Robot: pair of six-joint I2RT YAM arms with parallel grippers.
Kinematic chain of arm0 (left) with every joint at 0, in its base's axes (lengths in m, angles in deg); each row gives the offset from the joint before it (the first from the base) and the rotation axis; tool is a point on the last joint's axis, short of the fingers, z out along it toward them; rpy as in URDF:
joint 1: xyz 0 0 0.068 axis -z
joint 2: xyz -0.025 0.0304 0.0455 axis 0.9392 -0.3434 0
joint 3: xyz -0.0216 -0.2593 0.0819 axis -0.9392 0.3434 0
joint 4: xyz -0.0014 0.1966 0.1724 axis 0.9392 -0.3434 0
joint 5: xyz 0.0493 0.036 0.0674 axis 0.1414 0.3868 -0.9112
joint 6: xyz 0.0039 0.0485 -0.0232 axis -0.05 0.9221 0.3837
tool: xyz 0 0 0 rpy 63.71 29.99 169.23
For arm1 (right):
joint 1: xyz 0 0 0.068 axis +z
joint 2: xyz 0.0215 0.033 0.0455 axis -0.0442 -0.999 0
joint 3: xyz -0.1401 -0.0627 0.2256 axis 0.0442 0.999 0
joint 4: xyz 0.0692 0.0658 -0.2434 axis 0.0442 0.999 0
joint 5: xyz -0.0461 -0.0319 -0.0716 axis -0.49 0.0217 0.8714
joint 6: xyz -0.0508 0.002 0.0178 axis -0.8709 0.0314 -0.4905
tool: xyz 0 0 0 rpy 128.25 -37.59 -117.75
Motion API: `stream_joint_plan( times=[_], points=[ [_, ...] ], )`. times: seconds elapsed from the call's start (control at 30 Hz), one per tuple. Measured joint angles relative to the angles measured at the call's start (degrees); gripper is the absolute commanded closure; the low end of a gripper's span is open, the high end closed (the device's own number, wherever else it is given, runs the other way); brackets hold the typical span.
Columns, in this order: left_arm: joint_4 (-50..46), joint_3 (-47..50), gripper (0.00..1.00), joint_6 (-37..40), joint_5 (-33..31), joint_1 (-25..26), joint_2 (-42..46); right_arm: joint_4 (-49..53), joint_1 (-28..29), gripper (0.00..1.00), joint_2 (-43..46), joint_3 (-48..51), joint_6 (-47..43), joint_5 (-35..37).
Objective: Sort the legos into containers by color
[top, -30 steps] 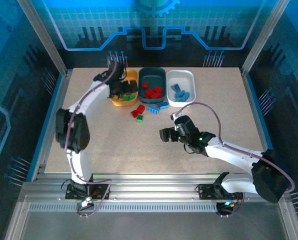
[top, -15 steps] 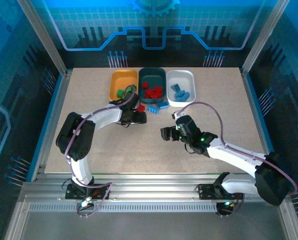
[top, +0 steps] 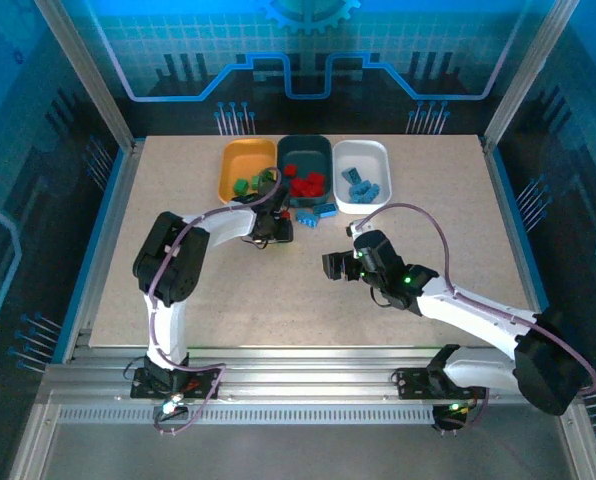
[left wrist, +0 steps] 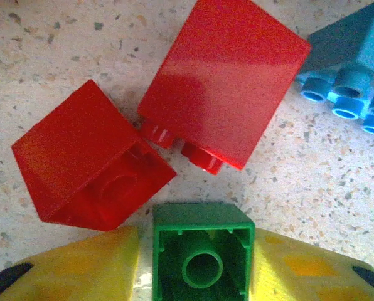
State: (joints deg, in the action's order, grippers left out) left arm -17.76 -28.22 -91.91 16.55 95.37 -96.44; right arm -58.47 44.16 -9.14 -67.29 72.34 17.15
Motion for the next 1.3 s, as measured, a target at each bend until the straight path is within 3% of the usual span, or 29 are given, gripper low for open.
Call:
stream_joint_plan(
  times=[0.23, 0.5, 0.67, 0.9, 1.0, 1.07, 1.17, 1.3],
  points=[
    [0.07, 0.02, 0.78, 0.07, -0.55, 0.96, 0.44, 0.0, 0.0, 0.07, 0.0, 0.0, 0.02, 0.0],
    [-4.85, 1.57, 0.81, -0.17, -1.03, 3.85, 11.91, 0.0, -0.02, 0.07, 0.0, 0.0, 0.02, 0.0],
    [-7.67, -6.43, 0.84, -0.22, -0.5, -3.85, 11.98, -0.02, 0.0, 0.08, -0.02, 0.0, 0.02, -0.02],
    [-11.28, -25.03, 0.85, -0.94, 3.26, -15.69, -5.84, 0.0, -0.02, 0.08, -0.28, 0.0, 0.02, 0.0],
    [-14.78, -31.21, 0.68, -1.14, 4.57, -16.74, -12.13, 0.0, -0.02, 0.08, -0.28, 0.0, 0.02, 0.0],
    [-16.06, -33.79, 0.38, -0.72, 4.92, -16.65, -14.32, 0.0, 0.0, 0.07, -0.26, 0.0, 0.0, 0.0],
    [-16.37, -34.23, 0.02, -0.07, 5.95, -16.37, -14.19, -0.04, -0.02, 0.06, -0.39, 0.0, -0.02, 0.0],
    [-14.23, -30.73, 0.01, -0.07, 9.33, -16.28, -8.98, -0.79, -0.02, 0.05, -3.15, -0.02, -0.02, -0.04]
  ],
)
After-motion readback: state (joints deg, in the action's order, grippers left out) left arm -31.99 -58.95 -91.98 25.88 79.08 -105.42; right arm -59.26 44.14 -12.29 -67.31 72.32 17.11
